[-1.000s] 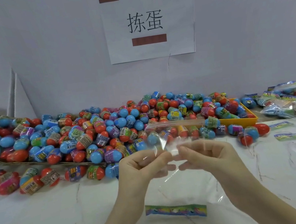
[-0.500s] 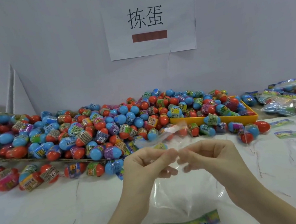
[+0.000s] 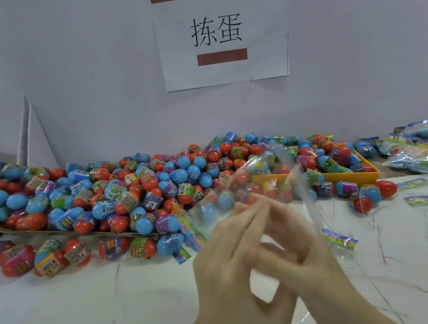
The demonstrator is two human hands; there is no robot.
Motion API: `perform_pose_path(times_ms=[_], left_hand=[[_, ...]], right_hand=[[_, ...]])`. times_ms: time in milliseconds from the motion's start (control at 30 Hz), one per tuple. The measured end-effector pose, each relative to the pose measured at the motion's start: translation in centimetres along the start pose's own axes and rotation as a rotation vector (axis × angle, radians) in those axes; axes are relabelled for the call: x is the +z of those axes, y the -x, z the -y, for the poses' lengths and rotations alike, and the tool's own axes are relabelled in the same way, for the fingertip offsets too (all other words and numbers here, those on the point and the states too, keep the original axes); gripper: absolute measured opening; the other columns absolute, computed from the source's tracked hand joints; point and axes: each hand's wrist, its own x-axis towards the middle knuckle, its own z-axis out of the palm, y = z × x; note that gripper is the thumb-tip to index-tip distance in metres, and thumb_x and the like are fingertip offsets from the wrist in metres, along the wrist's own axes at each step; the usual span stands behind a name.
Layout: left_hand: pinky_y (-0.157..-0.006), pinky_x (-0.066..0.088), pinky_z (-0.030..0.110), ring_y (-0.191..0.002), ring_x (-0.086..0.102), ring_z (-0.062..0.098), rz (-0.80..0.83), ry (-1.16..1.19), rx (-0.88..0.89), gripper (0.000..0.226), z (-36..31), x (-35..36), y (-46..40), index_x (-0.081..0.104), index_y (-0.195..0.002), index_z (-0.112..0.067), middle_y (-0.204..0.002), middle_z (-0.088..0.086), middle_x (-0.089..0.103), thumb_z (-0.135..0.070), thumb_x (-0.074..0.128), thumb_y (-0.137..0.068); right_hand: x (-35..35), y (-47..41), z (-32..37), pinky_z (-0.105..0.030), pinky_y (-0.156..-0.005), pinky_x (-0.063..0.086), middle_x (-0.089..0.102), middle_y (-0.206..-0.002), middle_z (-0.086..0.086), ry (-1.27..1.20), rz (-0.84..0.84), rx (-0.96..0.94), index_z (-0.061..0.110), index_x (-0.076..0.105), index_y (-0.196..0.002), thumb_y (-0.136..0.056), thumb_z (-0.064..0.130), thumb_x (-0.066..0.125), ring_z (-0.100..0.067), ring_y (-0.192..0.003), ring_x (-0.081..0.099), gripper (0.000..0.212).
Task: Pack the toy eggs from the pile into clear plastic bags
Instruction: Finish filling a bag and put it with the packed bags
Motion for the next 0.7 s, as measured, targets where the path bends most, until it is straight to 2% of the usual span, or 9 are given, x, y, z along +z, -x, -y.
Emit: perform_pose_path(times_ms=[67,200,267,333,367,467,533,633,700], left_hand=[[-0.082,0.046,0.017,-0.101,0.059,0.005,0.056,0.119,-0.016,0.055,-0.1,-0.2,-0.1,0.054,-0.124,-0.006,-0.112,-0.004,0.063,-0.023,0.061,-0.072],[-0.083,0.043,0.012,-0.102,0.054,-0.004,-0.163,0.119,-0.193,0.032,1.1,-0.3,-0.5,0.056,-0.112,-0.025,-0.115,-0.011,0.059,-0.033,0.054,-0.081],[-0.080,0.044,0.014,-0.098,0.055,-0.006,-0.127,0.233,-0.662,0.032,1.9,-0.6,-1.8,0.055,-0.104,-0.039,-0.116,-0.015,0.060,-0.053,0.058,-0.075],[-0.061,0.048,0.019,-0.076,0.065,0.002,0.136,0.620,-1.222,0.034,3.1,-0.4,-2.4,0.063,-0.095,-0.029,-0.105,-0.006,0.069,-0.053,0.066,-0.070],[-0.052,0.049,0.020,-0.068,0.068,0.007,0.276,0.784,-1.356,0.041,3.3,-0.3,-2.4,0.066,-0.093,-0.021,-0.093,-0.004,0.073,-0.052,0.066,-0.065],[-0.053,0.050,0.019,-0.074,0.071,0.018,0.468,0.907,-1.248,0.045,3.6,-0.2,-1.1,0.072,-0.093,-0.011,-0.088,0.003,0.074,-0.047,0.072,-0.067],[-0.055,0.050,0.018,-0.071,0.071,0.017,0.434,0.867,-1.197,0.034,3.3,-0.1,-0.4,0.075,-0.085,-0.010,-0.082,0.004,0.074,-0.039,0.072,-0.066],[-0.051,0.049,0.017,-0.056,0.068,0.015,0.322,0.835,-1.257,0.011,3.3,0.3,-0.1,0.072,-0.075,-0.006,-0.070,0.003,0.072,-0.018,0.070,-0.076],[-0.049,0.050,0.018,-0.049,0.065,0.015,0.249,0.840,-1.306,0.009,3.4,0.3,-0.2,0.069,-0.069,-0.004,-0.064,0.006,0.070,-0.004,0.069,-0.078]], right_hand=[[-0.7,-0.6,0.3,-0.022,-0.077,0.054,0.072,-0.100,-0.005,-0.154,-0.100,0.064,0.015,0.058,-0.112,-0.066,0.018,0.071,-0.016,-0.095,0.067,0.048],[-2.8,-1.7,0.9,-0.020,-0.055,0.052,0.073,-0.079,-0.011,0.064,-0.090,0.157,0.004,0.062,-0.088,-0.070,0.023,0.059,-0.020,-0.063,0.067,0.027],[-3.7,-2.2,1.4,-0.019,-0.045,0.048,0.072,-0.074,-0.012,0.115,-0.021,0.240,0.002,0.070,-0.079,-0.063,0.024,0.066,-0.017,-0.052,0.064,0.026],[-4.4,-2.4,1.6,-0.017,-0.040,0.044,0.070,-0.070,-0.011,0.160,-0.002,0.282,0.006,0.074,-0.071,-0.056,0.026,0.071,-0.015,-0.046,0.060,0.025],[-4.6,-2.5,1.6,-0.017,-0.040,0.043,0.070,-0.070,-0.012,0.194,0.005,0.298,0.007,0.075,-0.071,-0.055,0.026,0.072,-0.014,-0.046,0.060,0.025],[-4.4,-2.5,0.9,-0.016,-0.042,0.044,0.070,-0.068,-0.013,0.290,-0.002,0.352,0.004,0.075,-0.070,-0.062,0.021,0.075,-0.014,-0.048,0.062,0.018],[-4.0,-2.5,0.4,-0.014,-0.043,0.043,0.070,-0.062,-0.009,0.396,-0.026,0.391,0.005,0.073,-0.066,-0.064,0.022,0.078,-0.011,-0.048,0.062,0.018],[-3.9,-3.3,0.4,-0.015,-0.050,0.044,0.067,-0.055,0.000,0.563,-0.094,0.346,0.018,0.068,-0.051,-0.046,0.047,0.076,-0.006,-0.050,0.061,0.031],[-4.8,-4.7,0.6,-0.021,-0.057,0.044,0.068,-0.060,0.006,0.489,-0.240,0.239,0.020,0.068,-0.062,-0.049,0.054,0.067,-0.003,-0.053,0.061,0.036]])
